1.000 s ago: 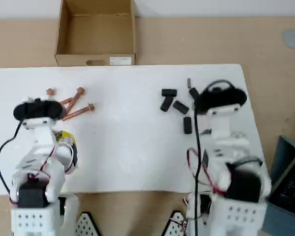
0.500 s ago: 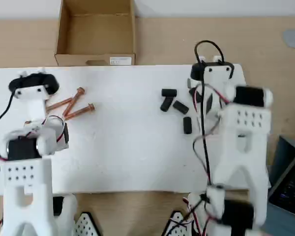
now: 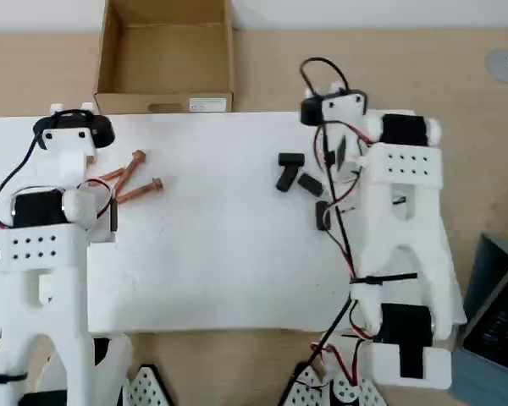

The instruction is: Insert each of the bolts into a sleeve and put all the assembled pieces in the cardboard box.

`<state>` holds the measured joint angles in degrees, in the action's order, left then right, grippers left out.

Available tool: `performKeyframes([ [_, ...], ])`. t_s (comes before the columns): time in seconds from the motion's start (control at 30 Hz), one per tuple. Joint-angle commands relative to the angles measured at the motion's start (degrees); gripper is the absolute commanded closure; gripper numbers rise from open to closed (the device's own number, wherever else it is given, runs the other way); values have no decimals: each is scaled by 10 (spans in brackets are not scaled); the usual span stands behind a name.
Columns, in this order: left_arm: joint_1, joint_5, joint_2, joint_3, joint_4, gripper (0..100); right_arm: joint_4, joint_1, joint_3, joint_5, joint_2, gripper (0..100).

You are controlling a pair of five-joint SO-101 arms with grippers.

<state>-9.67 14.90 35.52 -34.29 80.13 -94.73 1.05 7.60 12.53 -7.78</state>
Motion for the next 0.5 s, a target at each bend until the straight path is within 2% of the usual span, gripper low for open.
performKeyframes([
  [0.0,-6,5,-15,29,3,991,35,22,21,1,0,926],
  [0.2,-25,4,-40,30,0,887,87,42,69,-9,0,882],
  [0.33,-63,8,-44,33,-2,864,115,42,98,-14,1,840],
  [0.47,-71,11,-44,33,-2,856,134,42,122,-11,2,832],
])
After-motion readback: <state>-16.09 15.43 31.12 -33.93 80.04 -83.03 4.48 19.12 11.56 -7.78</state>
